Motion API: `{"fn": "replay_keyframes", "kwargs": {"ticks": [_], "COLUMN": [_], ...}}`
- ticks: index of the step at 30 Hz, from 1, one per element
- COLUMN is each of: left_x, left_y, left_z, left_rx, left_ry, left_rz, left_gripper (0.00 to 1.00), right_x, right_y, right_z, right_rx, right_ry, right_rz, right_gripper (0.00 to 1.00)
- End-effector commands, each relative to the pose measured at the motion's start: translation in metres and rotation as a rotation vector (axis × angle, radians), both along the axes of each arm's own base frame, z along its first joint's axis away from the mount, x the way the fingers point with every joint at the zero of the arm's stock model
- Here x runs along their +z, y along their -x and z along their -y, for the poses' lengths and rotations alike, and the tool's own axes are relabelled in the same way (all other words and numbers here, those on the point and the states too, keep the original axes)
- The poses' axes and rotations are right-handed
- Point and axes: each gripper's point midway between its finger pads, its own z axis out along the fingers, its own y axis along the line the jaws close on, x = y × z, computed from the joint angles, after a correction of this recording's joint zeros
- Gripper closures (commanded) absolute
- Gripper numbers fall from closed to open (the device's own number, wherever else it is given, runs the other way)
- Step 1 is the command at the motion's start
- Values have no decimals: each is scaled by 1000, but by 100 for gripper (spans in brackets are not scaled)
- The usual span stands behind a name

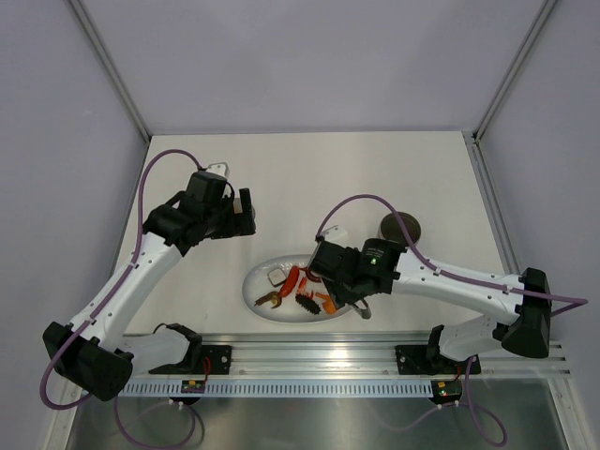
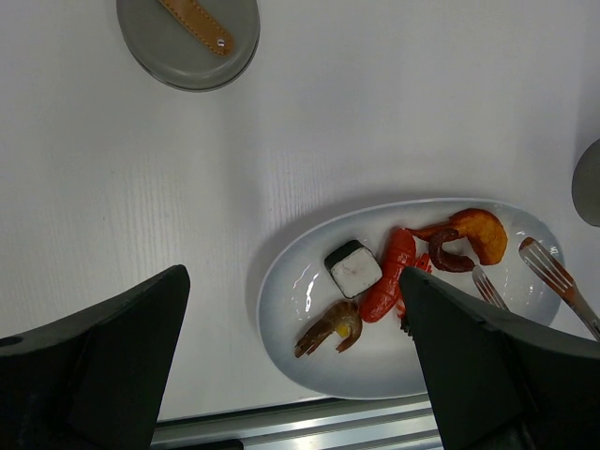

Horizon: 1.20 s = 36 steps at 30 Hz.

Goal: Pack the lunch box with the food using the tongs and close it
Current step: Pick up the fake food from the plate.

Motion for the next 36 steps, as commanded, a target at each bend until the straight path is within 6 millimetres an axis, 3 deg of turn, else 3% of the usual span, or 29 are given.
{"fn": "replay_keyframes", "kwargs": {"ticks": [1,9,18,36], "left_x": [9,7,6,7], "left_y": [-4,-4,-4,-4], "left_z": [2,3,3,3], "left_rx": [4,3,2,3], "left_ry": [25,23,22,25], "left_rz": [45,39,38,38], "left_gripper": [1,1,1,1], "right_x": [6,3,-7,-21], "right_y": [-13,-23,-20,-25], "right_z": [-1,3,-5,10], "right_rx": [-5,-24,43,142], "right_ry": [3,11,10,52], "right_rz": [55,64,26,-29], "right_gripper": [42,42,43,43]}}
